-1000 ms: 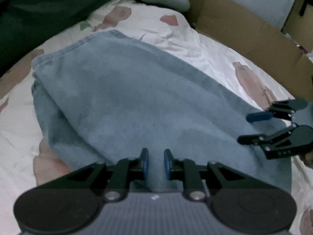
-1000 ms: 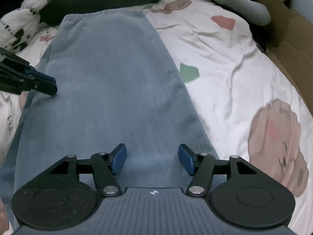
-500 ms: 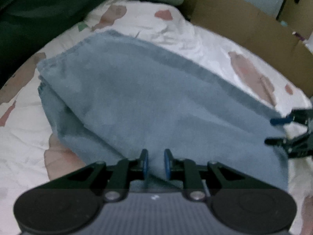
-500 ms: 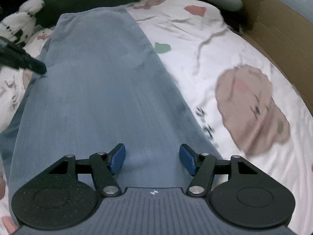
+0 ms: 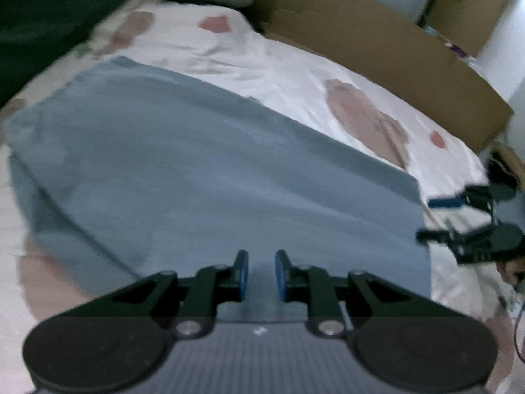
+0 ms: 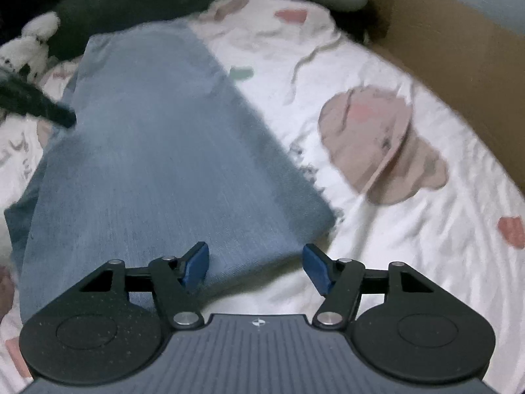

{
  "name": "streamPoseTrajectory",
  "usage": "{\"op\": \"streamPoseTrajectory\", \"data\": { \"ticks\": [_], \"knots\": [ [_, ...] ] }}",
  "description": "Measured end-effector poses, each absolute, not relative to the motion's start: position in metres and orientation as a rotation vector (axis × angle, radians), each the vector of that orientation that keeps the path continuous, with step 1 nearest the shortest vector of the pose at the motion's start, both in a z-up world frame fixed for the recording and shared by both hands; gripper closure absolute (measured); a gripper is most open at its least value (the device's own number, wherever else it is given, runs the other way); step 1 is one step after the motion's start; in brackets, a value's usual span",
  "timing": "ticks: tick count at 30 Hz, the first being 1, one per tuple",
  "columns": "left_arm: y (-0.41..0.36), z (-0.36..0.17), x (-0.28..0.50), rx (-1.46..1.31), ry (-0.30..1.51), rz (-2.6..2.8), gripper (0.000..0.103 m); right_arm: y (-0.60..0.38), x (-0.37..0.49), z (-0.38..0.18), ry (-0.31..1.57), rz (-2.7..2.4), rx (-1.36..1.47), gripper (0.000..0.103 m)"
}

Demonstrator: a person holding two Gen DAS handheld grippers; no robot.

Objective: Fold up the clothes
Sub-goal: 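Move both grippers along the folded pants toward the leg cuffs, then pinch the cuff end of the folded pants with both grippers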

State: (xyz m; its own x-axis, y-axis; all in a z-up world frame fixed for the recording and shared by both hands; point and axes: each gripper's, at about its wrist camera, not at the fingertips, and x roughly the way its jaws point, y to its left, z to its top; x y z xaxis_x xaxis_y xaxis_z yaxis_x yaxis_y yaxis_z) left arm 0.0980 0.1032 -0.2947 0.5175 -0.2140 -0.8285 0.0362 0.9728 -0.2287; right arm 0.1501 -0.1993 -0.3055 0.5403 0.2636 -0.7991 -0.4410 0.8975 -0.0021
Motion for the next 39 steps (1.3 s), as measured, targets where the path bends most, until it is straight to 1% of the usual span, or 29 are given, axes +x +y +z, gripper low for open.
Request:
{"op": "streamPoseTrajectory", "data": {
  "ticks": [2,4,5,6,7,9,11,12,13,15,17,19,20,31,39],
  "knots": [
    [0.094,-0.299,0.097,-0.198,1.023,-0.185,0.084,-0.202,0.15,-0.3,0.878,0.412,-0.183,0.038],
    [0.085,-0.304,0.097,-0.197,1.031,-0.21,0.085,-0.201,0.156,-0.3,0.873,0.41,-0.181,0.05],
    [0.082,-0.307,0.097,-0.196,1.04,-0.219,0.085,-0.199,0.159,-0.302,0.874,0.412,-0.196,0.053],
    [0.08,-0.31,0.096,-0.196,1.05,-0.226,0.085,-0.196,0.163,-0.305,0.875,0.413,-0.21,0.058],
    [0.078,-0.313,0.095,-0.194,1.061,-0.232,0.085,-0.194,0.166,-0.307,0.875,0.41,-0.22,0.06],
    [0.076,-0.319,0.092,-0.179,1.08,-0.238,0.085,-0.194,0.173,-0.311,0.878,0.408,-0.209,0.061],
    [0.076,-0.321,0.083,-0.155,1.092,-0.261,0.085,-0.193,0.177,-0.316,0.89,0.4,-0.225,0.066],
    [0.076,-0.322,0.079,-0.144,1.098,-0.273,0.085,-0.193,0.179,-0.319,0.893,0.393,-0.241,0.075],
    [0.075,-0.323,0.075,-0.132,1.104,-0.285,0.085,-0.193,0.178,-0.32,0.889,0.381,-0.25,0.077],
    [0.076,-0.325,0.068,-0.111,1.117,-0.307,0.085,-0.195,0.176,-0.321,0.892,0.365,-0.232,0.076],
    [0.078,-0.325,0.063,-0.121,1.134,-0.311,0.085,-0.194,0.171,-0.32,0.91,0.364,-0.198,0.073],
    [0.08,-0.326,0.058,-0.121,1.155,-0.312,0.085,-0.191,0.163,-0.319,0.923,0.381,-0.178,0.063],
    [0.08,-0.327,0.056,-0.115,1.162,-0.313,0.085,-0.189,0.159,-0.319,0.926,0.392,-0.176,0.061],
    [0.088,-0.32,0.034,-0.087,1.178,-0.333,0.085,-0.163,0.102,-0.308,0.922,0.479,-0.201,0.061],
    [0.077,-0.322,0.034,-0.054,1.181,-0.337,0.085,-0.146,0.065,-0.306,0.928,0.536,-0.26,0.061]
  ]
}}
